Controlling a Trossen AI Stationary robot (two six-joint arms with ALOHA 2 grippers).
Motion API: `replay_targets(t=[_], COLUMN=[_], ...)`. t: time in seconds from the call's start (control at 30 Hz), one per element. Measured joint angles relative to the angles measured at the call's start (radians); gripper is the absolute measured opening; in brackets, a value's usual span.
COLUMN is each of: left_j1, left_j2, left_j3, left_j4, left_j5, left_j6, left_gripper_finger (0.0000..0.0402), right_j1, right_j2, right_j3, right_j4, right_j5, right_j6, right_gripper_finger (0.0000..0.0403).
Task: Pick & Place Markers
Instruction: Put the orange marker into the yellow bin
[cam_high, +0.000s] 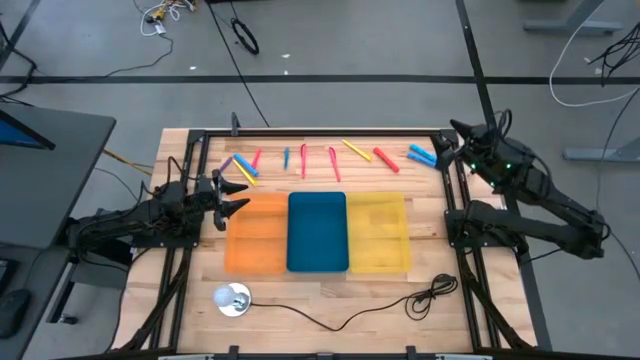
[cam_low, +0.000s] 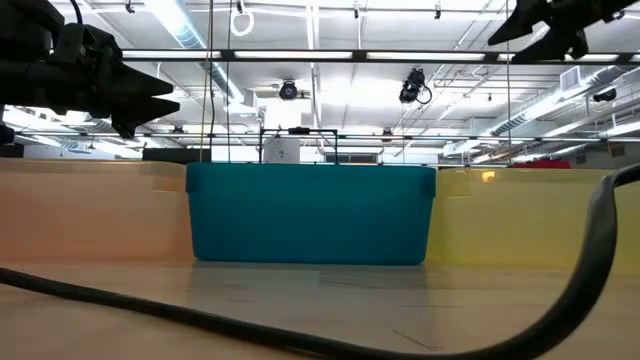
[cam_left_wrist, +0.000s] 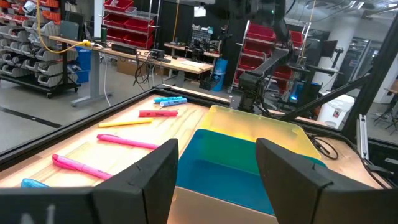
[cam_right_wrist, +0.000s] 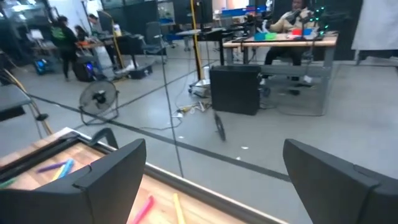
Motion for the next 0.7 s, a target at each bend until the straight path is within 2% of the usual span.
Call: replay_targets(t=[0.13,0.4,0.7], left_j1=[0.0,0.0,0.0], left_j2=[0.0,0.0,0.0], left_j3=[0.0,0.0,0.0], left_j4=[0.0,0.0,0.0], left_j5=[0.0,0.0,0.0], left_j6=[0.0,0.0,0.0], left_gripper_finger=[0.0222,0.0222,0.0222], right_j1=[0.0,0.0,0.0], right_j2=[0.063,0.13,0.227], right_j3=[0.098,0.223,0.35], right_j4=[-0.143,-0.363,-0.65], right_j5=[0.027,0.001,-0.124], right_j6=[0.025,0.169,0.286], right_gripper_finger=[0.0378,0.0378,0.0378])
